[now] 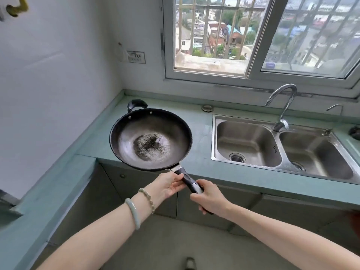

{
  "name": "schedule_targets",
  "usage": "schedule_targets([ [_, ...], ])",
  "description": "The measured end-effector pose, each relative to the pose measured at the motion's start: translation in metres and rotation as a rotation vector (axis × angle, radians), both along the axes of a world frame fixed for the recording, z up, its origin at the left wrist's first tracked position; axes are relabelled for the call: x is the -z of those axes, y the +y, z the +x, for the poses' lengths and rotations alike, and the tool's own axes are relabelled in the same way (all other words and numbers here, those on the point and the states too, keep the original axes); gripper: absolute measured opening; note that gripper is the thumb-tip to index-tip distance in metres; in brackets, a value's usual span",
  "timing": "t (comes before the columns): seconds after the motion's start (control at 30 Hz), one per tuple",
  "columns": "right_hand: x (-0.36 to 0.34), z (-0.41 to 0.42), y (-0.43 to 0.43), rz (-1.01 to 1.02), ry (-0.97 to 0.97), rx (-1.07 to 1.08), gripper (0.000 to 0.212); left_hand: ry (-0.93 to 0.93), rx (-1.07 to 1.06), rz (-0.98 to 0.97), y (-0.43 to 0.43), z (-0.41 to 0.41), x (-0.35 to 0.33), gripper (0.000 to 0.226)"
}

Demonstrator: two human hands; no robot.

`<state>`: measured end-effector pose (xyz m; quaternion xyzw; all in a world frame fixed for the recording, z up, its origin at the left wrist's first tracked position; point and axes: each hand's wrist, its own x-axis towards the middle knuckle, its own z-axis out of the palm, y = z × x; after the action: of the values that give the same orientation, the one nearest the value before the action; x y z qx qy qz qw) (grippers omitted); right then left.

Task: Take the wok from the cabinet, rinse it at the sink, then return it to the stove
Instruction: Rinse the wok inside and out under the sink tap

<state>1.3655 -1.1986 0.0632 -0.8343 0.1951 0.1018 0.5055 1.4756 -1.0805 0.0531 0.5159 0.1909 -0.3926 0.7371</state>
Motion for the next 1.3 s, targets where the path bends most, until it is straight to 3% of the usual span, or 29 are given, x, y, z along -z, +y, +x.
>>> schedule_targets([
  [0.57, 0.040, 0.153, -0.116, -0.021, 0.088, -0.034, 0.013, 0.099, 0.035, 0.031, -0.115, 0.148, 0.049, 0.014],
  [1.3, 0.068, 0.183, -0.140, -0.076, 0.220, -0.081, 0.020, 0.203, 0.148, -0.013, -0.131, 0.182, 0.077, 0.012],
])
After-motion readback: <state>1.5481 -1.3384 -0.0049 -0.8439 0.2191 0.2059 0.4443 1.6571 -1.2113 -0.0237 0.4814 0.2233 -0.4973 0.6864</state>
